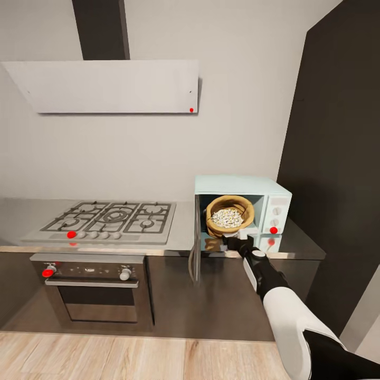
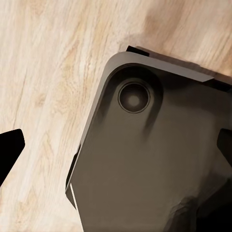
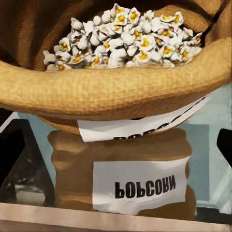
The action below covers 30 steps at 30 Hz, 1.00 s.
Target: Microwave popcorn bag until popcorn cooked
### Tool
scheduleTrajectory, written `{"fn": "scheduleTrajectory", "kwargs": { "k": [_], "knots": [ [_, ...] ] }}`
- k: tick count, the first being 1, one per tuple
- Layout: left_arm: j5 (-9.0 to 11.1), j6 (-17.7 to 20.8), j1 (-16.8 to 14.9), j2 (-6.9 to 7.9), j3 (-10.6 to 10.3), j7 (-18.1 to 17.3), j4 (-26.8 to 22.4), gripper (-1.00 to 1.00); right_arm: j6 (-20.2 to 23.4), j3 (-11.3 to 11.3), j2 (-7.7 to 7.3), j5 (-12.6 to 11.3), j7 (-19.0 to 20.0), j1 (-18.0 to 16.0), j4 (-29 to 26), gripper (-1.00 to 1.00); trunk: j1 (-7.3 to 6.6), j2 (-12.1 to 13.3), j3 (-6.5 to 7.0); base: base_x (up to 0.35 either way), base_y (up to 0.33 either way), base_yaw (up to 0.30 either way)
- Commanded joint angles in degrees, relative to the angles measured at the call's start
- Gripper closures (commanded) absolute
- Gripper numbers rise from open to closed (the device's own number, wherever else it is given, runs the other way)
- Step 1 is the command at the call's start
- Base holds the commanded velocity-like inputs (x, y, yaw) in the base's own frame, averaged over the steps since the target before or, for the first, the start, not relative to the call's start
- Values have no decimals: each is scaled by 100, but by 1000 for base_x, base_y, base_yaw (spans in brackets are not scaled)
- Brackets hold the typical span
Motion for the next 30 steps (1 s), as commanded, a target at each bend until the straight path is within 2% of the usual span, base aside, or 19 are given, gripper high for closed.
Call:
{"fn": "scheduleTrajectory", "kwargs": {
  "k": [1, 5, 30],
  "knots": [
    [17, -9, 2, -2, 8, 14, -9, -100, 18, -49, 8, 49, 46, -3, -45, -100, 0, -4, -6, 0, 0, 0],
    [17, -9, -1, -2, 8, 14, -9, -100, 18, -50, 8, 42, 45, -3, -183, -100, 0, -4, -6, 0, 0, 0],
    [17, -9, 2, -2, 7, 14, -9, -100, 18, -50, 8, 22, -56, -3, -165, -100, 0, -4, -6, 18, 0, 0]
  ]
}}
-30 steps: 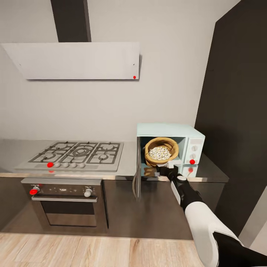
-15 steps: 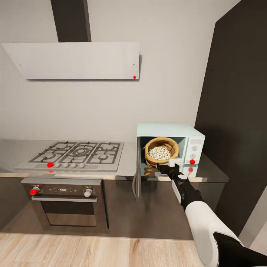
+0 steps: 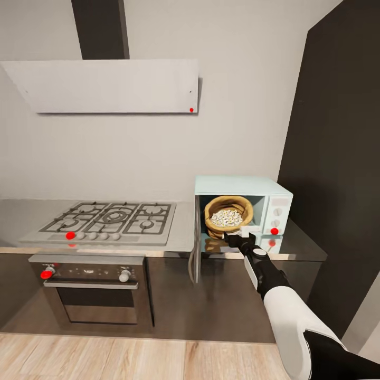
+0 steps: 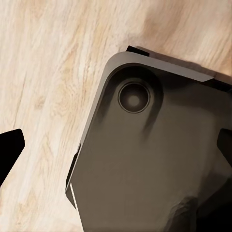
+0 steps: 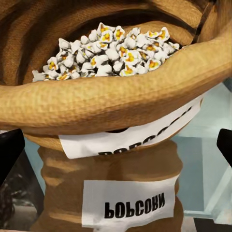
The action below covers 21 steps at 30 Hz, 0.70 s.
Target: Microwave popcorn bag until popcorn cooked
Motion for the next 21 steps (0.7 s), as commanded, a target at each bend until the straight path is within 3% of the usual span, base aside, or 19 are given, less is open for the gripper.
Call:
{"fn": "scheduleTrajectory", "kwargs": {
  "k": [1, 21],
  "knots": [
    [17, -9, 2, -2, 8, 14, -9, -100, 14, -48, 9, 57, 59, -3, -14, -100, 0, -4, -6, 0, 0, 0],
    [17, -9, 2, -10, 8, 14, -9, -100, 33, -22, 92, 53, 55, -3, -382, -100, 0, -4, -6, 0, 0, 0]
  ]
}}
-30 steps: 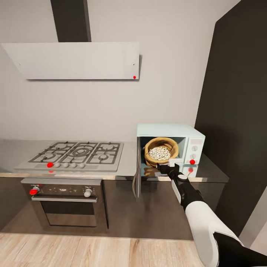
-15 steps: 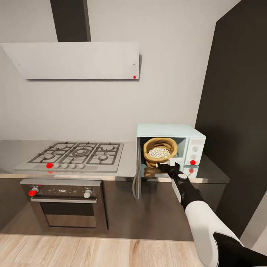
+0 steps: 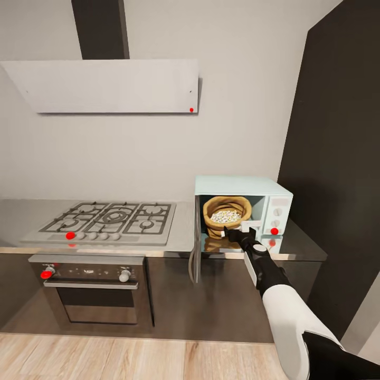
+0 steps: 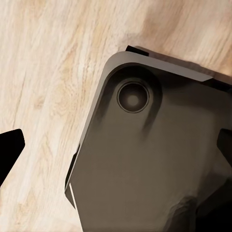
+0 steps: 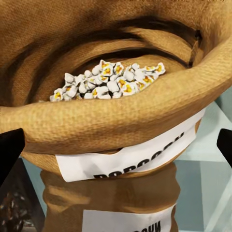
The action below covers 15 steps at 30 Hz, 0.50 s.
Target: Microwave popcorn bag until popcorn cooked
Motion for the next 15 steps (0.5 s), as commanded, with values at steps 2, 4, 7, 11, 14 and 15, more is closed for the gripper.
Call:
{"fn": "scheduleTrajectory", "kwargs": {
  "k": [2, 4, 7, 11, 14, 15],
  "knots": [
    [17, -9, 2, -2, 8, 14, -9, -100, 18, -58, 5, 58, 53, -4, -13, -100, 0, -4, -6, 0, 0, 0],
    [17, -9, 2, 0, 8, 14, -9, -100, 16, -63, -1, 58, 53, -4, -13, -100, 0, -4, -6, 0, 0, 0],
    [13, -9, 2, -1, 8, 14, -9, -100, 15, -66, 3, 62, 53, -4, -13, -100, 0, -4, -6, 0, 0, 0],
    [14, -1, 2, 6, 8, 14, -9, -100, 14, -66, -2, 67, 53, -4, -13, -100, 0, -4, -6, 55, 0, 0],
    [9, -6, 2, 7, 6, 13, -9, -100, 7, -66, -3, 67, 53, -4, -13, -100, 0, -4, -6, 276, 0, 0],
    [8, -6, 2, 7, 7, 14, -9, -100, 6, -66, -3, 67, 53, -4, -13, -100, 0, -4, -6, 197, 0, 0]
  ]
}}
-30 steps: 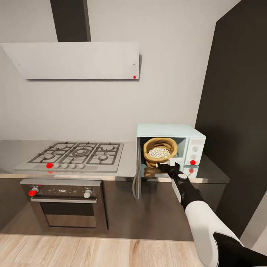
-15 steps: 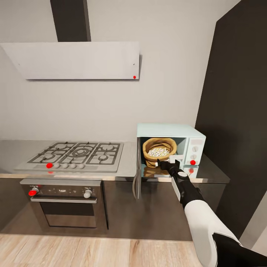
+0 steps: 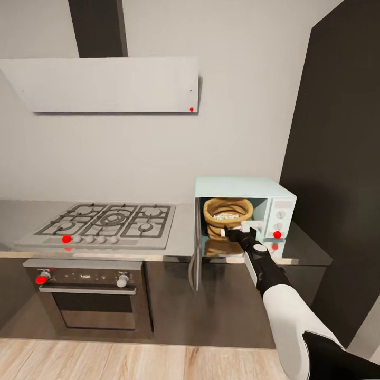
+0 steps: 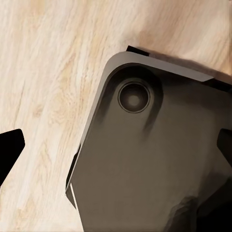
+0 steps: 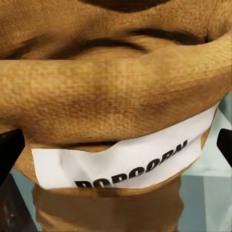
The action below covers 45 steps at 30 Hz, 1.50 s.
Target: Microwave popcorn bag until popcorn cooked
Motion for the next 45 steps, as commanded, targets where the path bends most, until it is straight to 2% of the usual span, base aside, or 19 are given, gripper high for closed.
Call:
{"fn": "scheduleTrajectory", "kwargs": {
  "k": [1, 9, 21, 31, 45],
  "knots": [
    [17, -10, 2, -2, 8, 14, -9, -100, 18, -48, 10, 58, 54, -6, -13, -100, 2, -4, -6, 126, 0, 0],
    [17, -11, 2, -10, 8, 15, -9, -100, 29, -52, 16, 41, 71, -4, -237, -100, 2, -4, -6, 18, 0, 0],
    [17, -5, 2, -11, 8, 15, -9, -100, 68, -40, 35, 23, 50, -4, -282, -100, 2, -4, -6, 2, 0, 0],
    [16, -3, 2, -2, 2, 6, -8, -100, 45, -39, 19, 22, 10, -4, -284, -100, 2, -4, -6, 256, 0, 0],
    [33, -3, 2, -5, 1, 15, -9, -100, 76, -62, -17, 22, 16, -4, -294, -100, 2, -4, -6, 55, -29, 0]
  ]
}}
